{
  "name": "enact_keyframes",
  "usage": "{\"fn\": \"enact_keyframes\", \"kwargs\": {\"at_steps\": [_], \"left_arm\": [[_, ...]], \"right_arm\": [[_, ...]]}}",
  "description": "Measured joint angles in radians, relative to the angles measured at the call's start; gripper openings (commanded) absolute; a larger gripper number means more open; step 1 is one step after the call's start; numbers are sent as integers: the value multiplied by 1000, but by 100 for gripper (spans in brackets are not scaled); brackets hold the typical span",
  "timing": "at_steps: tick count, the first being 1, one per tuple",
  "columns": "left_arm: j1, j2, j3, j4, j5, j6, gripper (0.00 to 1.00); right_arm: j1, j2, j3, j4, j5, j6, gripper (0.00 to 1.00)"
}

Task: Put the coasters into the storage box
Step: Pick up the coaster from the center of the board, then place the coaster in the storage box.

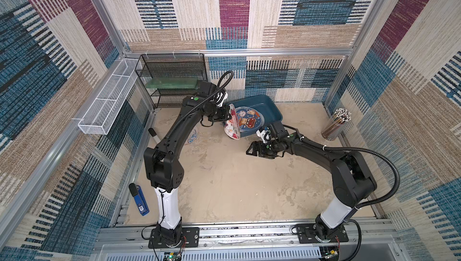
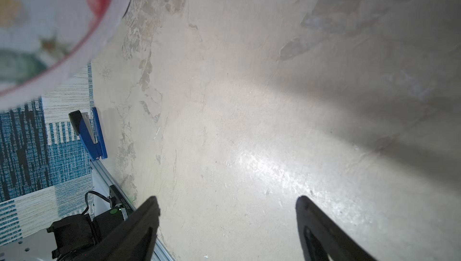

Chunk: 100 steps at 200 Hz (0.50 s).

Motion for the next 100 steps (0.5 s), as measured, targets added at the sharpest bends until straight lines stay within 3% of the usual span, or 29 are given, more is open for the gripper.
{"fn": "enact_keyframes", "kwargs": {"at_steps": [66,100], "left_arm": [[-32,346,477,-3,50,-12,0],[-35,457,554,72,100,-70,0]], "right_arm": [[-26,-101,-66,17,-1,2,89],[-40,-131,-92,17,0,12,89]]}}
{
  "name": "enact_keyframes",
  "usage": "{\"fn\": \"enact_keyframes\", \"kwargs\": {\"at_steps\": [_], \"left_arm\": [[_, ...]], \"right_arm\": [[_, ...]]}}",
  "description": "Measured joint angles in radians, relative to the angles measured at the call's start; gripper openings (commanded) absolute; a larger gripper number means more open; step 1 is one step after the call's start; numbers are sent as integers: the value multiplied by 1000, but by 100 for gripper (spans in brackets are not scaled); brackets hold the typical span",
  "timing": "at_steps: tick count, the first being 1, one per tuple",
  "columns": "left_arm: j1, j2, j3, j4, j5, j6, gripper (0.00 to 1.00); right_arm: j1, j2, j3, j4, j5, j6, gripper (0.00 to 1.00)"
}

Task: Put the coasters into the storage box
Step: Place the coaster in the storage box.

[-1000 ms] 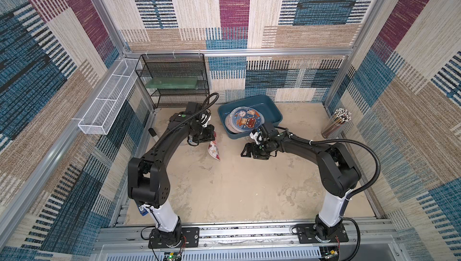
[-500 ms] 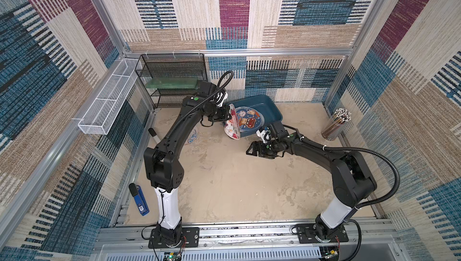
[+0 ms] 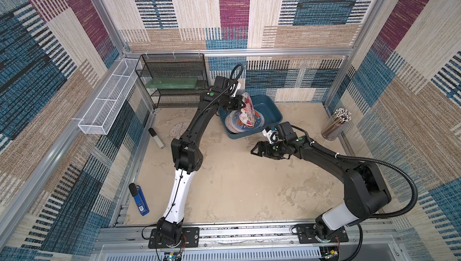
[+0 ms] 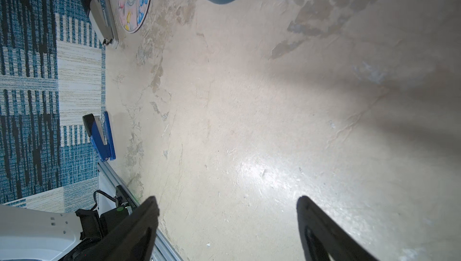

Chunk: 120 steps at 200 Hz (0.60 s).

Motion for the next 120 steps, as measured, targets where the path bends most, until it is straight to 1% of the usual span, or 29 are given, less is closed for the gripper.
{"fn": "enact_keyframes", "kwargs": {"at_steps": [29,40,47,62,75,108,120], "left_arm": [[-3,52,-78,174,58,-84,0],[-4,92,-75,221,72,-106,0],[-4,132,-47,236,72,-119,0],[-3,203,16,228,66,-121,0],[3,221,27,213,46,-119,0],[35,177,-79,192,-21,-105,0],[49,174,-92,176,-41,-95,0]], "right_arm": [[-10,-4,-4,-3,0,0,89],[-14,-4,-4,-5,0,0,89],[-17,-4,-4,-6,0,0,89],[-22,-1,2,-11,0,0,89],[-28,4,9,-12,0,0,89],[-37,21,22,-14,-3,-1,89],[-38,29,25,-15,-6,-1,89]]}}
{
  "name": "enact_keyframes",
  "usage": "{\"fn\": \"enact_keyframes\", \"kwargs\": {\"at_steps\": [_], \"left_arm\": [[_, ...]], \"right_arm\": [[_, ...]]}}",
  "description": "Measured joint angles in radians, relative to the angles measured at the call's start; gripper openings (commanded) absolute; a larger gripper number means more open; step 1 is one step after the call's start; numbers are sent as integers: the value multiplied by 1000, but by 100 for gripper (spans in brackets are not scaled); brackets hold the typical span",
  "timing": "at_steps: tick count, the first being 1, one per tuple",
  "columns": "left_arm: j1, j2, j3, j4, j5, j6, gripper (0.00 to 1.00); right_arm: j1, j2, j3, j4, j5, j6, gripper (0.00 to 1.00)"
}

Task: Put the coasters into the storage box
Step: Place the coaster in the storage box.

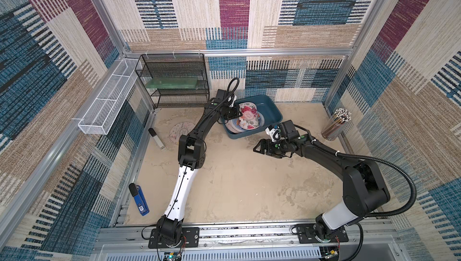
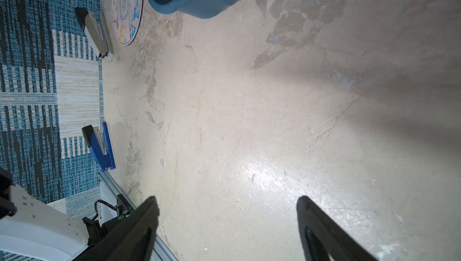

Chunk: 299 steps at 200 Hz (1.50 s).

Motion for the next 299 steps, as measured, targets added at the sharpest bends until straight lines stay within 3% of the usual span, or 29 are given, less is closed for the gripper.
{"fn": "enact_keyframes", "kwargs": {"at_steps": [4,51,83,133,191,252,299], "left_arm": [[6,0,-1,-6,-8,4,1],[13,2,-1,-60,-49,26,55],[12,-11,-13,-78,-66,27,74],[11,-165,-118,-91,-103,69,79],[50,-398,-422,-82,-152,108,79],[237,-679,-887,38,-189,100,80],[368,-739,-1000,84,-254,119,81]], "right_arm": [[0,3,2,-1,-1,0,89],[0,39,45,-13,-11,-8,89],[1,52,56,-13,-14,-11,89],[10,65,58,-12,-19,-11,89],[26,97,86,9,-28,-11,89],[53,130,109,37,-38,-10,89],[68,155,127,65,-45,-6,89]]}}
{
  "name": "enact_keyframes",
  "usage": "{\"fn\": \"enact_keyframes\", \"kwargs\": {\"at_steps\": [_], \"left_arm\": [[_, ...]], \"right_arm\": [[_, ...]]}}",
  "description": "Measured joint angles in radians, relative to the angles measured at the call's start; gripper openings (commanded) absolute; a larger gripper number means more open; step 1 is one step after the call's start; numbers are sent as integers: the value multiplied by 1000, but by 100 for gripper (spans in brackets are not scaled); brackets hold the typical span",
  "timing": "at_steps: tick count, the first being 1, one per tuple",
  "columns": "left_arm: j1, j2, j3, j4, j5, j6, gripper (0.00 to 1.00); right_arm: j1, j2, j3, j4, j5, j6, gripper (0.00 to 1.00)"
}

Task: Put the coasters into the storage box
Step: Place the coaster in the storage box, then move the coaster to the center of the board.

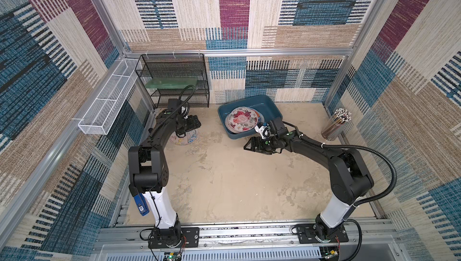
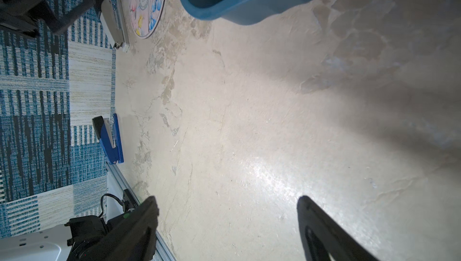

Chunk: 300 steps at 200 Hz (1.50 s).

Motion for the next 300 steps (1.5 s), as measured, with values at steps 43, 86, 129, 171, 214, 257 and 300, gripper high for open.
{"fn": "enact_keyframes", "kwargs": {"at_steps": [43,86,129,171,214,257,300], "left_arm": [[109,35,-19,40,-51,32,81],[173,111,-4,76,-84,85,82],[193,206,61,96,-131,148,82],[202,299,162,93,-137,175,82],[203,377,278,58,-156,175,82],[199,418,313,8,-130,176,81],[192,447,354,-2,-114,176,80]], "right_arm": [[6,9,9,11,-7,6,89],[4,9,10,12,-13,7,89],[-3,9,16,13,-27,7,90],[-5,9,17,12,-27,7,89],[-10,9,21,9,-27,6,89],[-17,14,42,3,-27,6,90],[-22,20,60,1,-27,6,90]]}}
